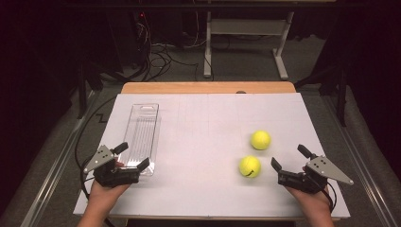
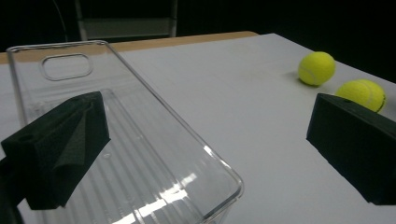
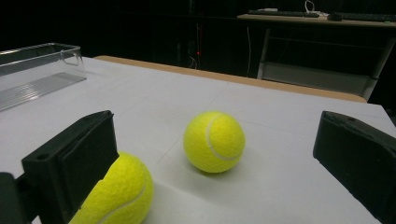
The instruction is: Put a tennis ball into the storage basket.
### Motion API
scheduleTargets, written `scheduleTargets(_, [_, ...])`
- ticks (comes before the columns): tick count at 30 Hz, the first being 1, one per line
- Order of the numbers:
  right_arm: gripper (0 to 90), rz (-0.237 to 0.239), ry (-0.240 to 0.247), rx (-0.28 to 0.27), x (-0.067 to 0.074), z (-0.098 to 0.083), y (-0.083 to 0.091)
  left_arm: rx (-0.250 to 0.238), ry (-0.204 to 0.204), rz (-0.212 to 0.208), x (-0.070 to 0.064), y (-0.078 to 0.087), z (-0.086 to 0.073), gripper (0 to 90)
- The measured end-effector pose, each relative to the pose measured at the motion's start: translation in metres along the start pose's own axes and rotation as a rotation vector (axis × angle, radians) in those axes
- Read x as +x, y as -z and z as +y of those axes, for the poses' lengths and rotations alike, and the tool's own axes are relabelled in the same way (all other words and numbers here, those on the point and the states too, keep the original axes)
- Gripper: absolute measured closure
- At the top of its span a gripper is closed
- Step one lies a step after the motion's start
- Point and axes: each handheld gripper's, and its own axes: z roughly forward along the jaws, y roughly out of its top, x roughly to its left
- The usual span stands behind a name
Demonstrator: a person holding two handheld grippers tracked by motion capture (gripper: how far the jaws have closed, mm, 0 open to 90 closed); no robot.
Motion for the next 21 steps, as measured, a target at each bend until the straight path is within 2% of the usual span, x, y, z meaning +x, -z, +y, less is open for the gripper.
scheduleTargets(5, [0.3, 0.005, 0.003, 0.006, 0.000, -0.001, -0.001, -0.007, 0.005, 0.029, 0.007, 0.008, 0.001, 0.2])
scheduleTargets(9, [0.3, 0.010, 0.006, 0.007, 0.000, -0.001, -0.002, 0.000, -0.008, 0.054, 0.009, 0.014, 0.001, 0.2])
scheduleTargets(21, [0.3, 0.008, 0.005, 0.006, -0.001, 0.000, -0.001, 0.119, -0.014, 0.085, 0.013, 0.020, 0.003, 0.7])
